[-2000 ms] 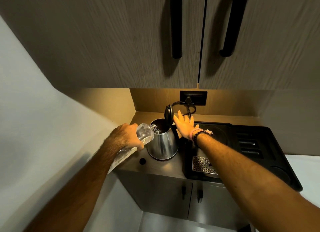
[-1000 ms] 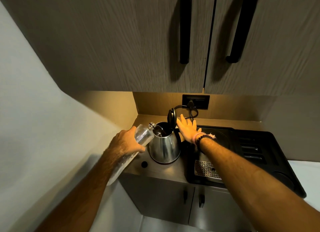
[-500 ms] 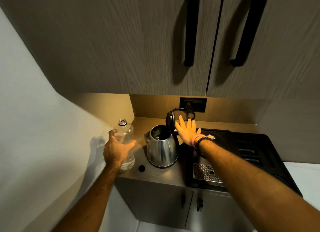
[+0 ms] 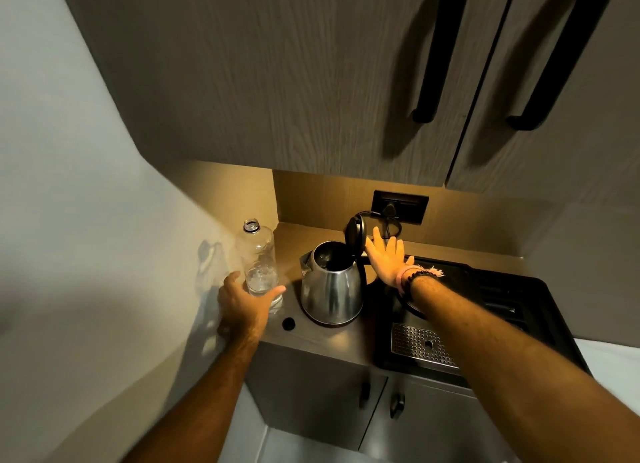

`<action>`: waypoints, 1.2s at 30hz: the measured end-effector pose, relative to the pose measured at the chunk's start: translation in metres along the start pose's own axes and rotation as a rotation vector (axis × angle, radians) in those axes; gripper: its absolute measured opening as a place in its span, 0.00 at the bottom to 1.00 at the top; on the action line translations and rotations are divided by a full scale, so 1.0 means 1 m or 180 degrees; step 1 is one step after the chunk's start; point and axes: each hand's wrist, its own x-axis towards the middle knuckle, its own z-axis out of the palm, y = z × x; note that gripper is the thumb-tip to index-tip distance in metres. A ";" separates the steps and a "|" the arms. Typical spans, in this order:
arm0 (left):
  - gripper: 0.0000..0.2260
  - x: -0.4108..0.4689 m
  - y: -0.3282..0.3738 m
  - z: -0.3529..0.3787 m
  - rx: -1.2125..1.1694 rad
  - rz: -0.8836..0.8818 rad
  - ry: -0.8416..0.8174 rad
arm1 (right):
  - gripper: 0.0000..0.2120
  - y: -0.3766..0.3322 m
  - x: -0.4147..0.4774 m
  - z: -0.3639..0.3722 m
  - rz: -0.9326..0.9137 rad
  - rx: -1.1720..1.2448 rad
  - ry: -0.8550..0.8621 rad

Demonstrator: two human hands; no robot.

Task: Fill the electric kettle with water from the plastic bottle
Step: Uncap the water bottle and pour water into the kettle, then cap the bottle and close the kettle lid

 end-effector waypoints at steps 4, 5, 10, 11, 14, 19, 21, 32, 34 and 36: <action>0.20 -0.036 -0.028 0.015 0.0869 0.0684 -0.0316 | 0.45 -0.001 -0.004 -0.002 0.0000 0.0083 -0.0047; 0.17 -0.038 -0.032 0.022 0.1021 0.0786 -0.0667 | 0.45 -0.002 -0.005 -0.003 -0.0004 0.0085 -0.0048; 0.15 -0.038 -0.038 0.039 0.1241 0.0981 -0.1741 | 0.45 -0.003 -0.009 -0.004 -0.0002 0.0117 -0.0087; 0.15 -0.040 -0.037 0.039 0.1247 0.0922 -0.1613 | 0.44 -0.003 -0.009 -0.004 -0.0010 0.0123 -0.0093; 0.15 -0.036 -0.035 0.041 0.1467 0.0975 -0.1613 | 0.44 -0.003 -0.010 -0.005 -0.0018 0.0133 -0.0104; 0.12 -0.029 0.011 0.010 0.1433 0.2032 -0.1150 | 0.43 -0.004 -0.011 -0.006 -0.0050 0.0166 -0.0128; 0.12 -0.025 0.038 -0.009 0.0862 0.2393 -0.0505 | 0.43 -0.005 -0.012 -0.006 -0.0036 0.0205 -0.0121; 0.12 0.034 0.116 -0.069 0.0414 0.1858 0.0523 | 0.43 -0.005 -0.016 -0.006 -0.0061 0.0233 -0.0110; 0.12 0.036 0.112 -0.066 0.0389 0.1827 0.0480 | 0.43 -0.005 -0.016 -0.006 -0.0055 0.0214 -0.0109; 0.13 0.038 0.112 -0.064 0.0263 0.1697 0.0449 | 0.44 -0.005 -0.016 -0.006 -0.0055 0.0195 -0.0116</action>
